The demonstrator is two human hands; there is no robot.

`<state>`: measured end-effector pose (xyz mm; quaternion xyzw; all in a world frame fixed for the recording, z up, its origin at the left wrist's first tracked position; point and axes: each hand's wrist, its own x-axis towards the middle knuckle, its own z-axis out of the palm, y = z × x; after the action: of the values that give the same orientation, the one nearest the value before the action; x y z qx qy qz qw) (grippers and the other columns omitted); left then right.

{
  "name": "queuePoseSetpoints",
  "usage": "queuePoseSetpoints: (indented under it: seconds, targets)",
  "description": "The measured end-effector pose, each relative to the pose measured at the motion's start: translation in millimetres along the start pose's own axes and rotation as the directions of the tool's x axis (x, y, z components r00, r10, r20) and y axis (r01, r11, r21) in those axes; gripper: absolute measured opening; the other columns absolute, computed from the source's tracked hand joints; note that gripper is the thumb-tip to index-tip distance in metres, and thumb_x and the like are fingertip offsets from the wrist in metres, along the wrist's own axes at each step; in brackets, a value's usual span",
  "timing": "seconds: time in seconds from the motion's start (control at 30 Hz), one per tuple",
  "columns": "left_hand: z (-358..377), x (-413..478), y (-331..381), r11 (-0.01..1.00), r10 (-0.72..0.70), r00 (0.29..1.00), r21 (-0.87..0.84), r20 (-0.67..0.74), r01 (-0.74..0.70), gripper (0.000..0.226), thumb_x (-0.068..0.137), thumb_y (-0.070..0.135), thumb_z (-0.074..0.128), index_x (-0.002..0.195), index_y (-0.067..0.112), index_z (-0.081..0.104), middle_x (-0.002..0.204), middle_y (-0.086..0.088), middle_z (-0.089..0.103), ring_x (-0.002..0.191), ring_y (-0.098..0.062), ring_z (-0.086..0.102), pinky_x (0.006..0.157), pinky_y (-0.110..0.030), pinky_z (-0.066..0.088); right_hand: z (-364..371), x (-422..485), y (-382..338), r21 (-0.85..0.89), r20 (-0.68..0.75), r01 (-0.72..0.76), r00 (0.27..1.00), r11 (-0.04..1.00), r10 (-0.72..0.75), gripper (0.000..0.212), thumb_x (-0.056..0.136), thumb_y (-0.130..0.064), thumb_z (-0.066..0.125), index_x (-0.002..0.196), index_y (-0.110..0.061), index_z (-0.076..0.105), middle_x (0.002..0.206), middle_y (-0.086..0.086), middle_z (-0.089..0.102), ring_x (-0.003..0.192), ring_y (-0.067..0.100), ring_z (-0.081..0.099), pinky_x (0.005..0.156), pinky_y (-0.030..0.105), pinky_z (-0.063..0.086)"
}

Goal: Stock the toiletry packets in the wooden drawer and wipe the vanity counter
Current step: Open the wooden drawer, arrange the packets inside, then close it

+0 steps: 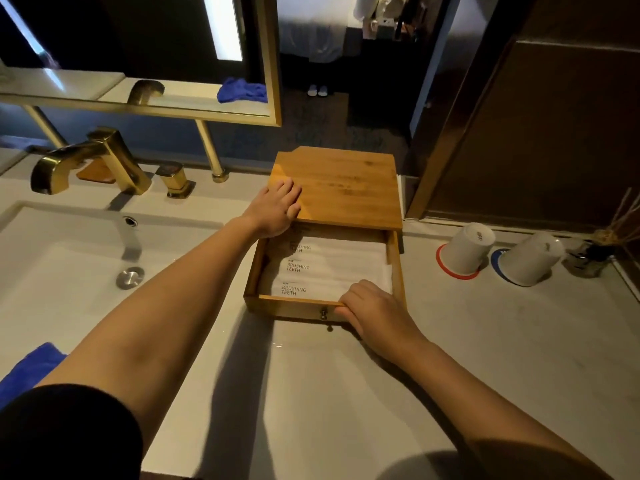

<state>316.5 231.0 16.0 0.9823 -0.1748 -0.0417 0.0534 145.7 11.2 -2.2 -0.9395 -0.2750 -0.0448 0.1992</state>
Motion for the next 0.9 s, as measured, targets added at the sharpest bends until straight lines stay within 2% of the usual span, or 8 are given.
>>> queuePoseSetpoints:
  seconds: [0.1,0.27,0.5,0.63,0.77,0.83,0.9]
  targets:
    - [-1.0,-1.0,0.8,1.000,-0.001,1.000,-0.001,0.014,0.001,0.053,0.101,0.031,0.020,0.148,0.009,0.012,0.158,-0.012,0.009,0.146,-0.025,0.005,0.116,-0.040,0.005,2.6,1.2,4.4,0.016,0.018,0.001,1.000,1.000,-0.001,0.020,0.094,-0.027,0.052,0.094,-0.012,0.065,0.092,0.004,0.064,0.086,0.018,0.055,0.071,0.036,0.053]
    - [-4.0,-3.9,0.5,1.000,0.021,0.999,0.012,0.026,-0.021,0.053,0.101,0.032,0.021,0.148,0.008,0.012,0.159,-0.012,0.008,0.146,-0.025,0.005,0.116,-0.040,0.004,5.0,-0.5,8.5,-0.004,0.001,0.040,0.999,0.999,-0.040,0.014,0.091,-0.023,0.058,0.090,-0.012,0.067,0.085,0.004,0.066,0.079,0.018,0.058,0.064,0.033,0.054]
    - [2.5,-2.0,-3.3,1.000,0.015,0.999,0.016,0.044,-0.016,0.056,0.100,0.037,0.019,0.149,0.011,0.008,0.159,-0.011,0.003,0.147,-0.024,-0.001,0.117,-0.040,0.001,7.2,-1.6,8.3,-0.020,-0.044,0.020,0.999,1.000,-0.021,0.009,0.087,-0.020,0.064,0.085,-0.012,0.068,0.079,0.004,0.066,0.074,0.018,0.059,0.059,0.029,0.053]
    - [0.6,-3.1,-1.4,1.000,-0.005,0.998,-0.002,0.060,0.005,0.056,0.100,0.038,0.018,0.149,0.013,0.005,0.159,-0.009,-0.001,0.147,-0.024,-0.004,0.117,-0.039,-0.002,11.4,14.4,1.8,-0.013,-0.126,-0.058,0.990,0.998,0.056,0.011,0.087,-0.015,0.062,0.082,-0.007,0.067,0.081,0.008,0.066,0.078,0.023,0.058,0.064,0.035,0.052]
    - [0.5,-3.2,-2.1,1.000,-0.011,0.998,-0.005,0.066,0.011,0.057,0.100,0.039,0.017,0.149,0.013,0.004,0.159,-0.010,-0.002,0.147,-0.024,-0.005,0.117,-0.040,-0.002,8.7,38.8,12.1,0.023,-0.130,-0.163,0.978,0.986,0.165,0.018,0.092,-0.021,0.055,0.093,-0.008,0.067,0.093,0.008,0.066,0.089,0.020,0.055,0.077,0.031,0.047]
    - [1.1,-3.8,-1.4,1.000,-0.007,0.998,-0.008,0.061,0.007,0.057,0.100,0.039,0.017,0.149,0.013,0.004,0.159,-0.010,-0.001,0.147,-0.024,-0.004,0.117,-0.040,-0.002,9.0,43.6,15.0,0.020,-0.157,-0.194,0.968,0.981,0.195,0.015,0.090,-0.020,0.059,0.092,-0.008,0.068,0.092,0.009,0.066,0.088,0.020,0.055,0.077,0.032,0.049]
    - [0.8,-4.4,-1.2,1.000,-0.011,0.998,-0.009,0.057,0.011,0.057,0.100,0.039,0.018,0.149,0.013,0.005,0.159,-0.010,-0.001,0.147,-0.024,-0.004,0.117,-0.040,-0.002,12.6,45.7,10.2,-0.004,-0.261,-0.232,0.939,0.973,0.223,0.011,0.085,-0.017,0.067,0.089,-0.007,0.067,0.090,0.010,0.065,0.086,0.021,0.055,0.073,0.029,0.050]
